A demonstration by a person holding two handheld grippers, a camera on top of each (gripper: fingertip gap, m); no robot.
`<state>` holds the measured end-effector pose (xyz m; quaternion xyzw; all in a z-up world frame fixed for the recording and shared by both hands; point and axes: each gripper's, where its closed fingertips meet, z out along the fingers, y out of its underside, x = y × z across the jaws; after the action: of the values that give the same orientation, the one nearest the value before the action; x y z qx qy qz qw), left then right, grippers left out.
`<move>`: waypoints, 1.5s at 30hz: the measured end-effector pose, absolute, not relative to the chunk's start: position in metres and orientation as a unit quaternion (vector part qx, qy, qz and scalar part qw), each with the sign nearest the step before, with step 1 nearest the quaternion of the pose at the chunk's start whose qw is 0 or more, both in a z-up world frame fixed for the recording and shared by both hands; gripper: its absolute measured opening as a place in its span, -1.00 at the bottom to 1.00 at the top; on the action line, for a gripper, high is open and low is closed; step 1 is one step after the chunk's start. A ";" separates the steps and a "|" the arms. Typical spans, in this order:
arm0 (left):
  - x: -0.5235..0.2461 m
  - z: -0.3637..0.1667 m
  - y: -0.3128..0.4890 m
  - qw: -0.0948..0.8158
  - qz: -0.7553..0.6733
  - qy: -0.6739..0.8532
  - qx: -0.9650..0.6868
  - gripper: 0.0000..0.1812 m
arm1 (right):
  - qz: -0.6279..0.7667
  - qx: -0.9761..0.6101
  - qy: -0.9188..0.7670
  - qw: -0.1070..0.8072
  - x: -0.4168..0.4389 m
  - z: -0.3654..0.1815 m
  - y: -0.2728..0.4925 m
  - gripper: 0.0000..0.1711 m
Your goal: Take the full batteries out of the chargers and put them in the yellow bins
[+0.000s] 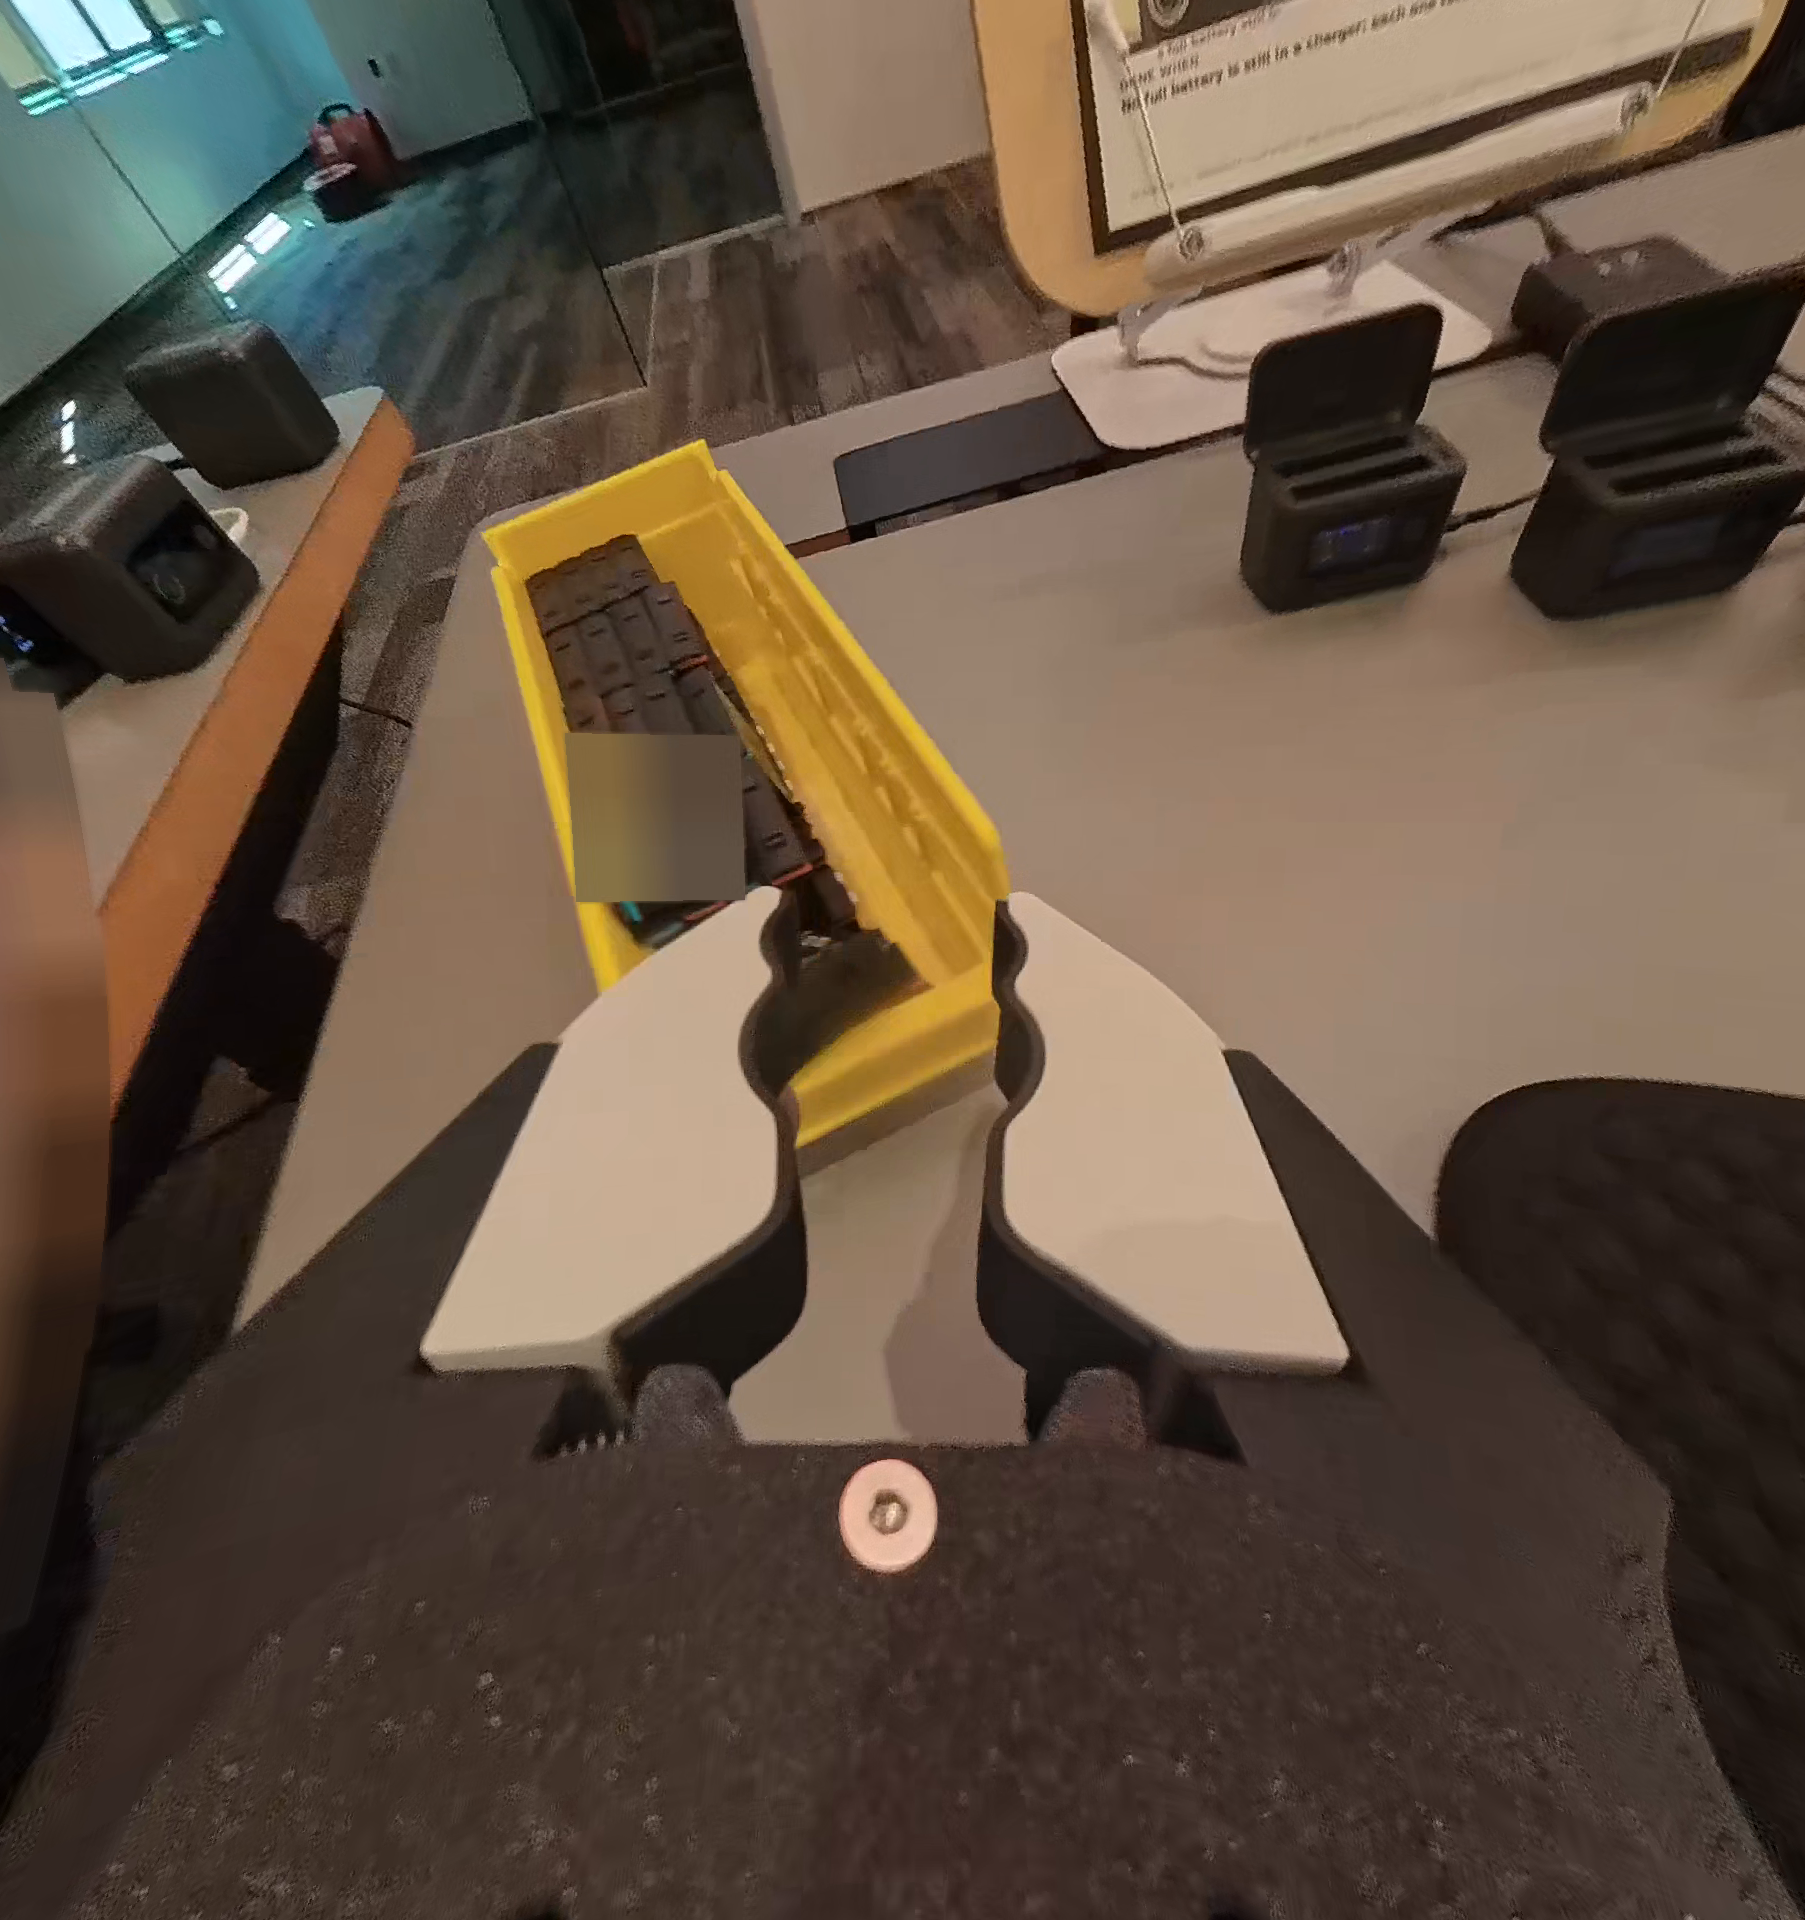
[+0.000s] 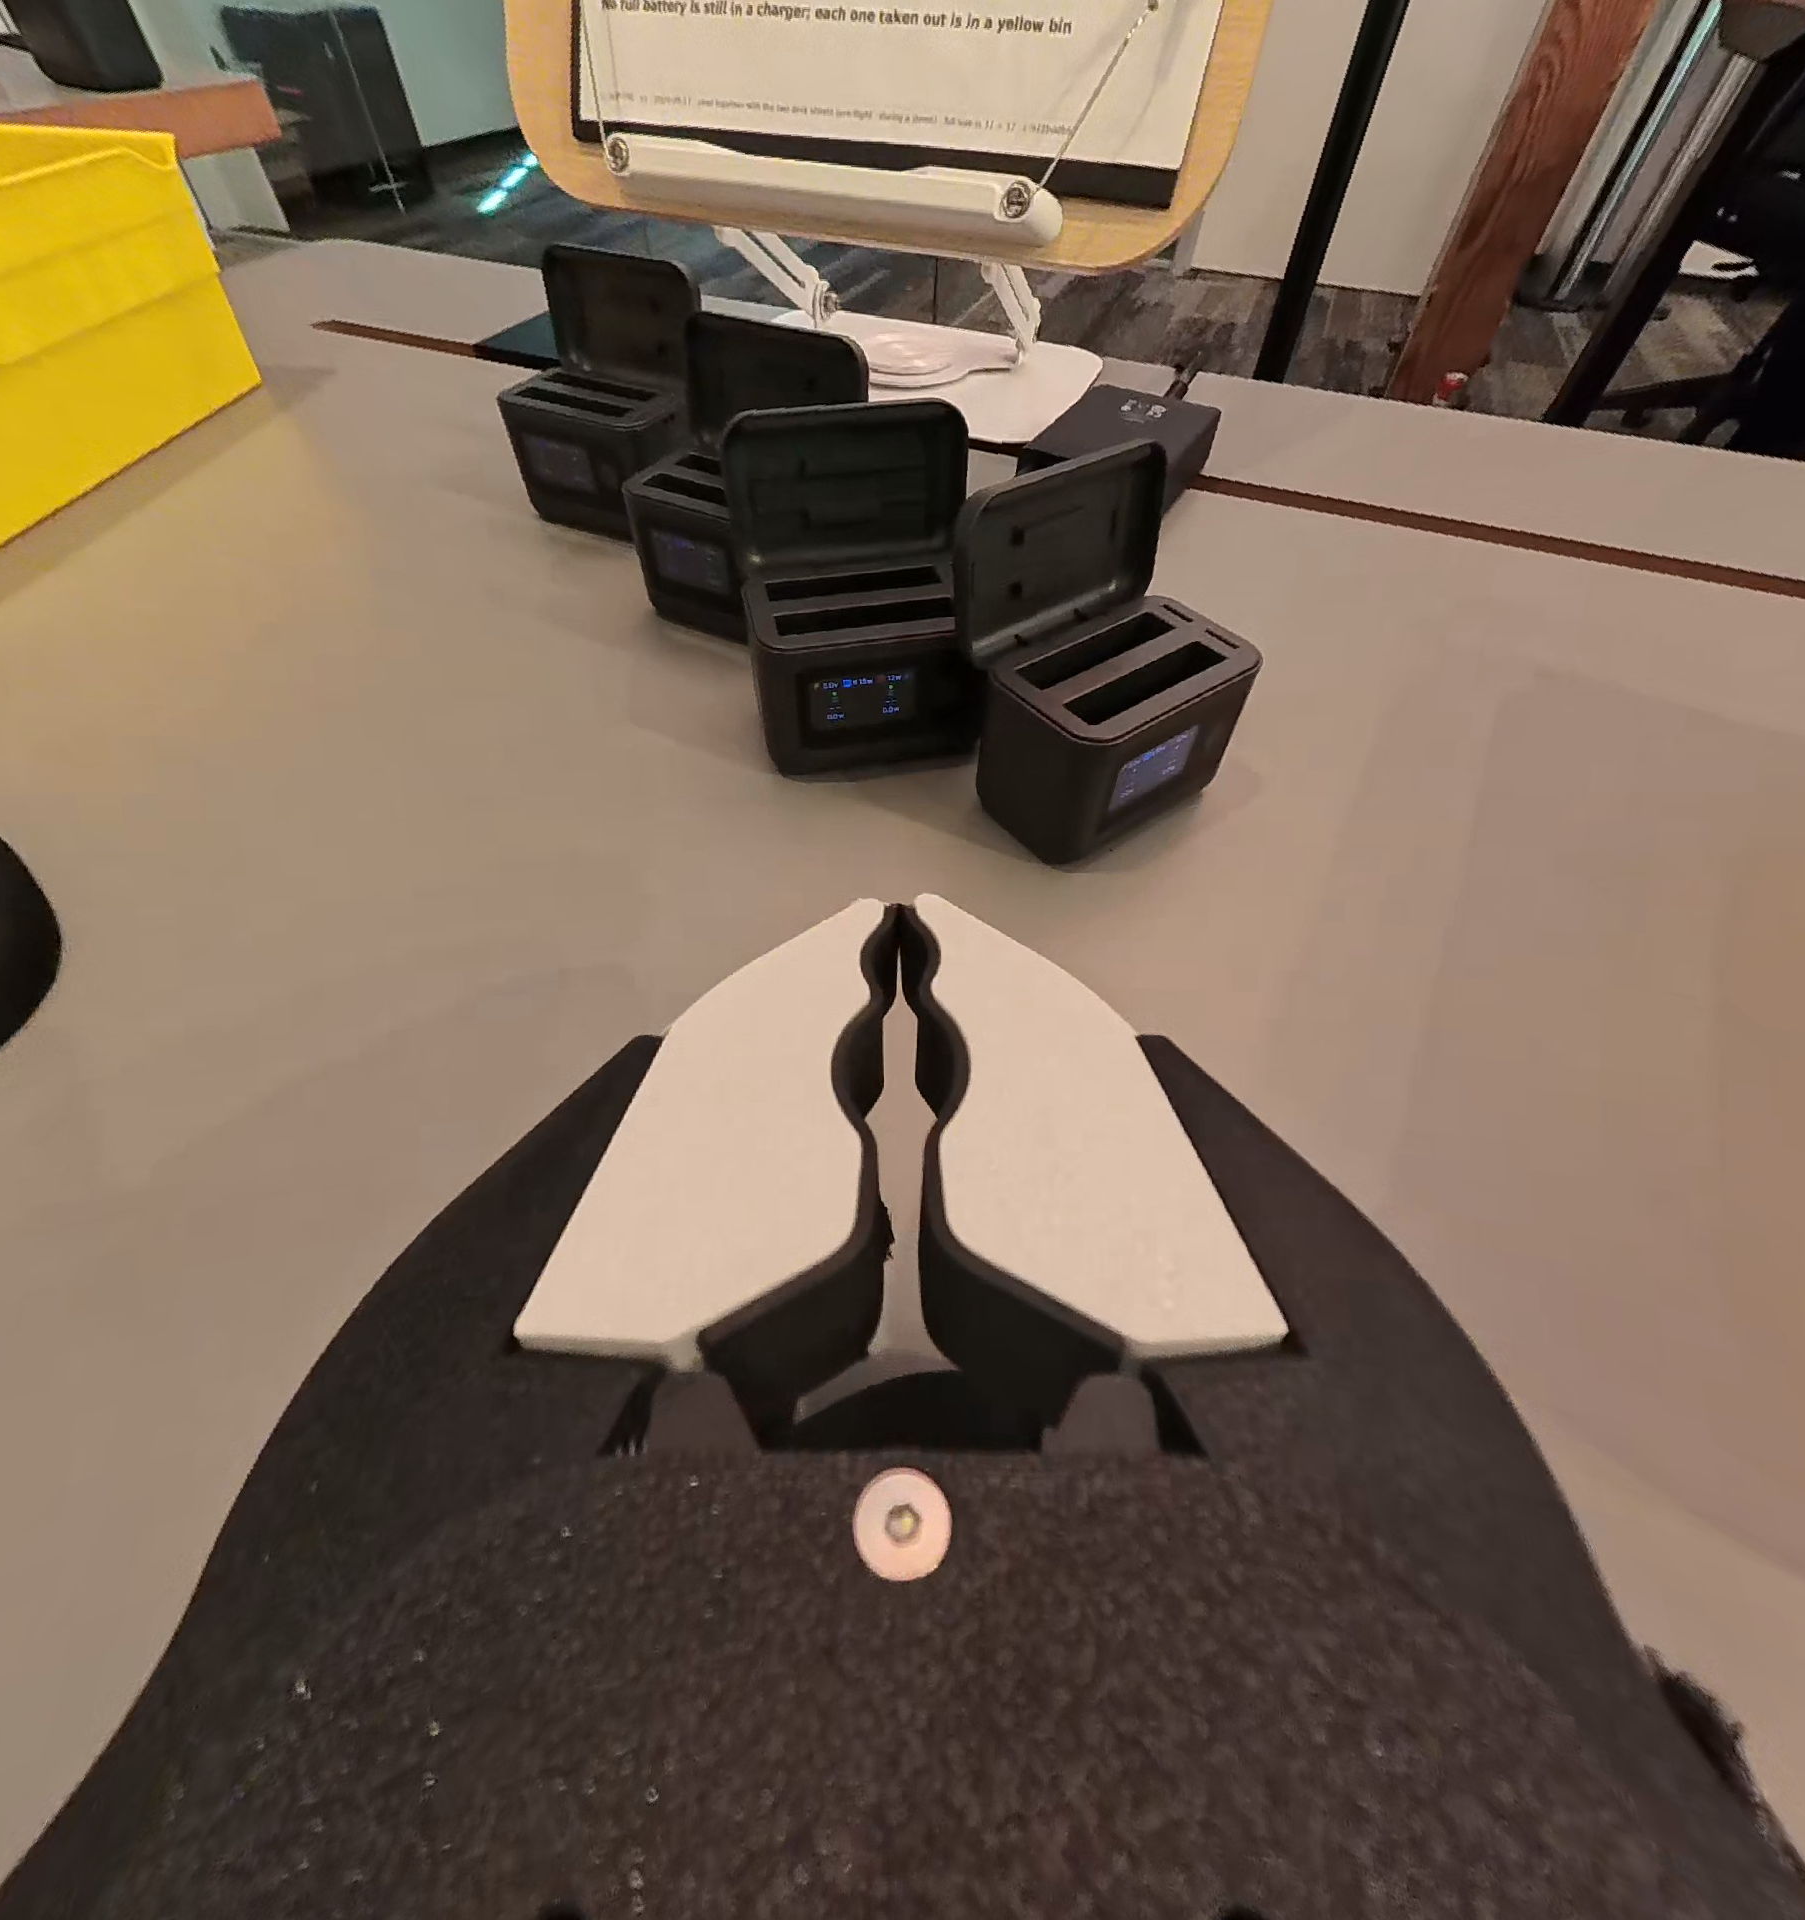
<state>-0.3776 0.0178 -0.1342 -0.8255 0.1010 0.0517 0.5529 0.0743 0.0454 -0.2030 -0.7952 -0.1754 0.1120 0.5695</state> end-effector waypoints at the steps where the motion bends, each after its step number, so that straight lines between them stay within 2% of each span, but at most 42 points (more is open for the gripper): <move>1: -0.386 -0.131 0.019 0.544 0.061 0.117 -0.828 -0.58 | 0.115 -0.795 -0.176 0.569 0.074 -0.203 0.045 -1.00; 4: -0.402 -0.132 0.024 0.508 0.102 0.182 -0.836 -0.51 | 0.120 -0.793 -0.178 0.570 0.073 -0.202 0.044 -1.00; 13: -0.421 -0.191 0.036 0.313 0.189 0.390 -0.845 -0.57 | 0.127 -0.791 -0.185 0.569 0.070 -0.203 0.043 -1.00; 15: -0.422 -0.197 0.040 0.295 0.201 0.413 -0.837 -0.60 | 0.127 -0.791 -0.186 0.568 0.070 -0.203 0.043 -1.00; 17: -0.424 -0.199 0.043 0.281 0.215 0.425 -0.834 -0.71 | 0.127 -0.791 -0.187 0.568 0.070 -0.203 0.043 -1.00; 24: -0.424 -0.210 0.043 0.237 0.270 0.468 -0.808 -0.72 | 0.127 -0.790 -0.193 0.567 0.068 -0.203 0.043 -1.00; 28: -0.426 -0.211 0.049 0.241 0.305 0.466 -0.795 -0.83 | 0.127 -0.789 -0.197 0.567 0.067 -0.204 0.042 -1.00; 38: -0.428 -0.190 0.038 0.292 0.271 0.438 -0.806 -0.84 | 0.131 -0.785 -0.202 0.571 0.066 -0.202 0.041 -1.00; 41: -0.421 -0.179 0.026 0.311 0.231 0.426 -0.818 -0.84 | 0.135 -0.775 -0.215 0.578 0.062 -0.198 0.038 -1.00; 45: -0.386 -0.168 0.006 0.354 0.111 0.413 -0.832 -0.84 | 0.158 -0.749 -0.256 0.591 0.046 -0.190 0.029 -1.00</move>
<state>-0.3855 0.0064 -0.1683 -0.8316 0.4133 0.1108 0.3541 0.0458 0.0292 -0.1896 -0.7489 -0.2561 0.1577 0.5905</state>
